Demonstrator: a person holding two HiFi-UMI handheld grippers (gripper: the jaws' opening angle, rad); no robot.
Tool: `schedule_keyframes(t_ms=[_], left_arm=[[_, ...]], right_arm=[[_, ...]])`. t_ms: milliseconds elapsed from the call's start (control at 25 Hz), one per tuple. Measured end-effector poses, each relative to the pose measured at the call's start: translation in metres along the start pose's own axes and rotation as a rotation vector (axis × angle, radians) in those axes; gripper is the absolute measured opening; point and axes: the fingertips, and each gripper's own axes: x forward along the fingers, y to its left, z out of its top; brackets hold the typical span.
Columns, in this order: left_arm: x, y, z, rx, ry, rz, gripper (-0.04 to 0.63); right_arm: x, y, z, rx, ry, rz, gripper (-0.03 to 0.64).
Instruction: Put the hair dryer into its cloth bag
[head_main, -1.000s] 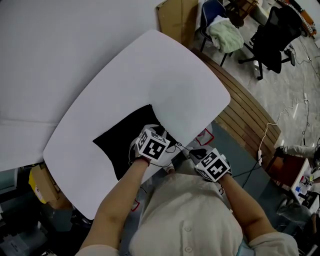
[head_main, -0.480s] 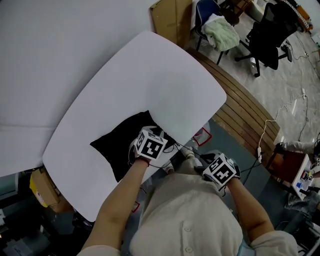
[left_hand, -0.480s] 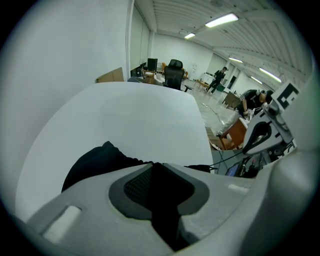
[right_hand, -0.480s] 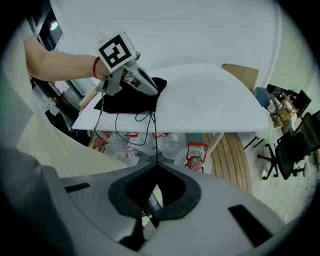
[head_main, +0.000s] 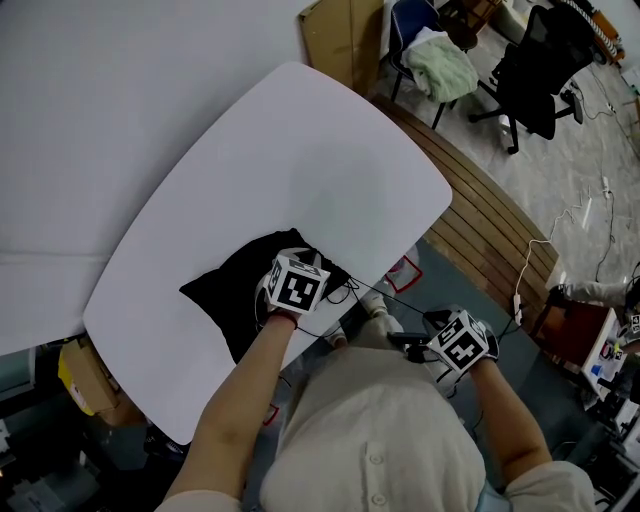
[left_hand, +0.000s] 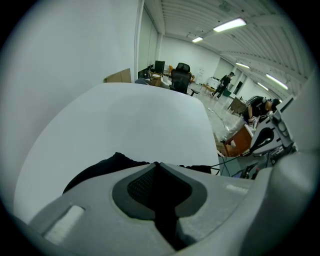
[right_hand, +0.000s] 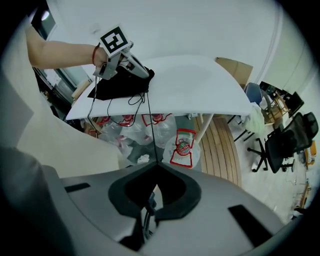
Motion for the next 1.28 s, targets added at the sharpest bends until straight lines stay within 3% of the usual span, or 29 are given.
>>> schedule_keyframes(t_ms=[120, 240, 280, 320, 360, 480, 600, 760, 960, 1280], left_arm=[[0.001, 0.004, 0.001, -0.013, 0.004, 0.002, 0.031], [0.001, 0.01, 0.002, -0.019, 0.0, 0.024, 0.031], [0.0, 0.012, 0.003, -0.023, -0.002, 0.029, 0.031], [0.0, 0.013, 0.004, -0.029, -0.004, 0.032, 0.032], [-0.002, 0.015, 0.004, -0.037, -0.008, 0.034, 0.032], [-0.003, 0.027, 0.006, -0.053, -0.016, 0.053, 0.032], [-0.001, 0.044, 0.007, -0.056, -0.006, 0.085, 0.032], [-0.004, 0.058, 0.011, -0.075, -0.002, 0.107, 0.032], [-0.005, 0.068, 0.013, -0.099, -0.005, 0.116, 0.032], [-0.01, 0.08, 0.021, -0.147, -0.027, 0.111, 0.032]], right_arm=[[0.003, -0.006, 0.004, 0.002, -0.004, -0.003, 0.017], [0.006, -0.009, 0.011, 0.086, -0.085, 0.069, 0.018], [0.007, -0.01, 0.011, 0.142, -0.112, 0.111, 0.037], [0.007, -0.012, 0.009, 0.197, -0.132, 0.146, 0.12], [0.006, -0.015, 0.006, 0.241, -0.148, 0.164, 0.153], [-0.001, -0.029, 0.019, 0.278, -0.218, 0.14, 0.161], [-0.003, -0.026, 0.079, 0.216, -0.333, 0.144, 0.146], [0.009, -0.007, 0.169, 0.047, -0.413, 0.16, 0.1], [0.042, 0.003, 0.232, -0.161, -0.332, 0.114, 0.106], [0.075, -0.01, 0.262, -0.292, -0.208, 0.052, 0.092]])
